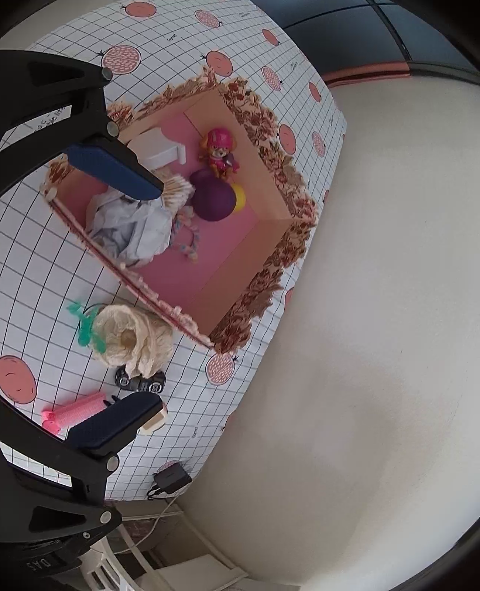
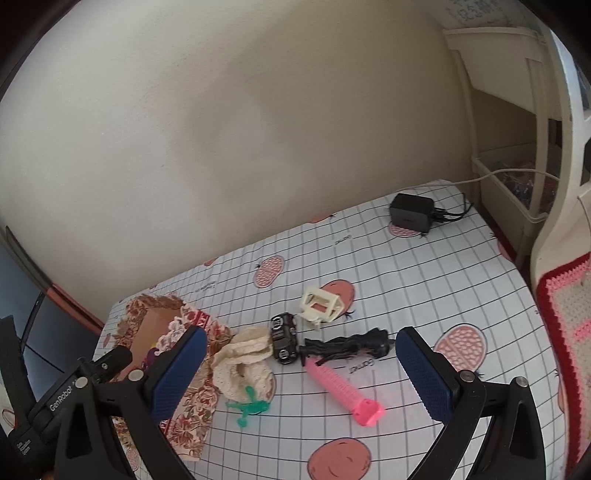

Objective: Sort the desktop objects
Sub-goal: 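Withdraw both tools from the box toward the pink hair roller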

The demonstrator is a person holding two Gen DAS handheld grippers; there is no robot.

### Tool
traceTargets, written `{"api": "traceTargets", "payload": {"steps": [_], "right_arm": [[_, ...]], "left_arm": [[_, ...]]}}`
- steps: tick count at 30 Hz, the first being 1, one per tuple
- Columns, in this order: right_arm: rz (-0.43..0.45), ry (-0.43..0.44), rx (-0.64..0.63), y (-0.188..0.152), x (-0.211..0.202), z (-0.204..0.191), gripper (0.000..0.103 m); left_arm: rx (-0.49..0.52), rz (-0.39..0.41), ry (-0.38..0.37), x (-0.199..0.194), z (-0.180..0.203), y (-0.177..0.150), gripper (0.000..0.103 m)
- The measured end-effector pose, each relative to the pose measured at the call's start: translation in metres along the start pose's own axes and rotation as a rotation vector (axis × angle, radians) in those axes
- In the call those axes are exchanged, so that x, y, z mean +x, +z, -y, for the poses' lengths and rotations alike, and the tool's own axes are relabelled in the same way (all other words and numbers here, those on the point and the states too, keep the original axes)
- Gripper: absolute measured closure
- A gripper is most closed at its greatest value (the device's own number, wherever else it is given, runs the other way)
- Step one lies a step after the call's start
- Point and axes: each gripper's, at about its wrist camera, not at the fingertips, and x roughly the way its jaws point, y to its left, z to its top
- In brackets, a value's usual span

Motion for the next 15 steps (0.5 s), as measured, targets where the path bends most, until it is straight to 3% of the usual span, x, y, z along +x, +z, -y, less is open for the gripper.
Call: {"api": "traceTargets", "payload": {"steps": [7,15], "right_arm": [[0.042,-0.082,0.007,0.011,-0.007,0.038,0.000],[0.026,-0.058,0.033,0.005,0.003,0.057,0.000]], "left_arm": [[0.065,-0.005,-0.050,0.004,0.042,-0.014,0.000],[0.097,-0.007,-0.137,0.017,0.065,-0.028,0.000]]}}
